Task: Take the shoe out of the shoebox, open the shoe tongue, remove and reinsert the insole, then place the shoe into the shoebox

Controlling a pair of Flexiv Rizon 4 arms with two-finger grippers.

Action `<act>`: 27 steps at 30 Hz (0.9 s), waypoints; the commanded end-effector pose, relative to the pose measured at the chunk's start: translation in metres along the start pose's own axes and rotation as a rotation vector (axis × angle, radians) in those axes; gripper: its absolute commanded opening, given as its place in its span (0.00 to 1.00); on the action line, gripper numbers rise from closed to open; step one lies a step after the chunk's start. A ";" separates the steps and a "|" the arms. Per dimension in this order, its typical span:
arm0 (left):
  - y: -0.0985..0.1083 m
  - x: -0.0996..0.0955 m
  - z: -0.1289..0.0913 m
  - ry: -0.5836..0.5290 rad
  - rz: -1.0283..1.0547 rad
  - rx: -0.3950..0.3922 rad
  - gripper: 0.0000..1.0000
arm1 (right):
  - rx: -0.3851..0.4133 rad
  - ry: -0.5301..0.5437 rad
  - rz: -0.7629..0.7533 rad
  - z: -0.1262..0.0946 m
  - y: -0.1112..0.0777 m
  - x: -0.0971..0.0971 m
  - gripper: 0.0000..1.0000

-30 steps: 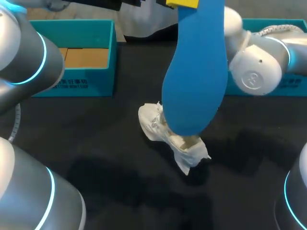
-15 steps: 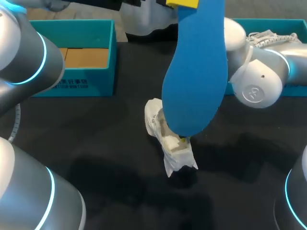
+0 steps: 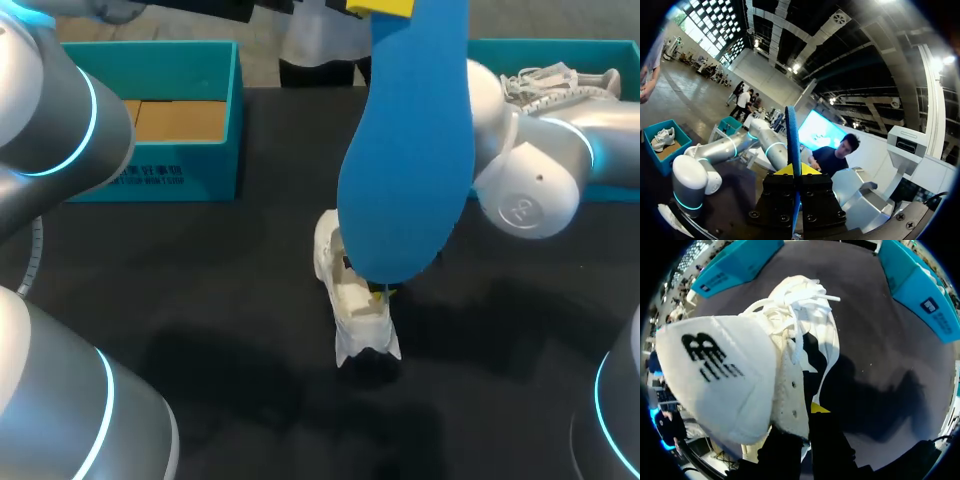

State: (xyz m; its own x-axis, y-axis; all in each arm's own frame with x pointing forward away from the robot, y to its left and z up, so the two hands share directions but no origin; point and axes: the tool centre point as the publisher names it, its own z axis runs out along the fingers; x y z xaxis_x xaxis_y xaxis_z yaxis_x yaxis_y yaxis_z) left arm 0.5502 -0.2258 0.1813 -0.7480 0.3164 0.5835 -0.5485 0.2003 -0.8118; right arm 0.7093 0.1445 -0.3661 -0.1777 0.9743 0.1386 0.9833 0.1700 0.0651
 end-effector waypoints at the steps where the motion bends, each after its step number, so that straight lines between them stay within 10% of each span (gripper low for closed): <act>1: 0.001 0.000 0.000 -0.002 -0.001 0.000 0.00 | -0.023 0.009 0.017 0.009 -0.008 -0.004 0.00; 18: 0.001 0.000 0.000 -0.002 -0.001 0.000 0.00 | -0.024 0.040 0.017 0.026 -0.007 -0.016 0.00; 20: 0.001 0.000 0.000 -0.002 -0.001 0.000 0.00 | -0.033 0.046 0.016 0.026 -0.008 -0.014 1.00; 27: 0.001 0.000 0.000 -0.002 -0.001 0.000 0.00 | -0.057 0.030 -0.009 0.005 -0.014 -0.008 1.00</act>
State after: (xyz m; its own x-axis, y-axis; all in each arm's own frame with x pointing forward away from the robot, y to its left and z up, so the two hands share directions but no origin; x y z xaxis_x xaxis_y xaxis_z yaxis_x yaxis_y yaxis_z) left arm 0.5502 -0.2258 0.1813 -0.7480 0.3164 0.5835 -0.5486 0.2002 -0.8118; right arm 0.7056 0.1369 -0.3864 -0.1874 0.9658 0.1793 0.9797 0.1705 0.1058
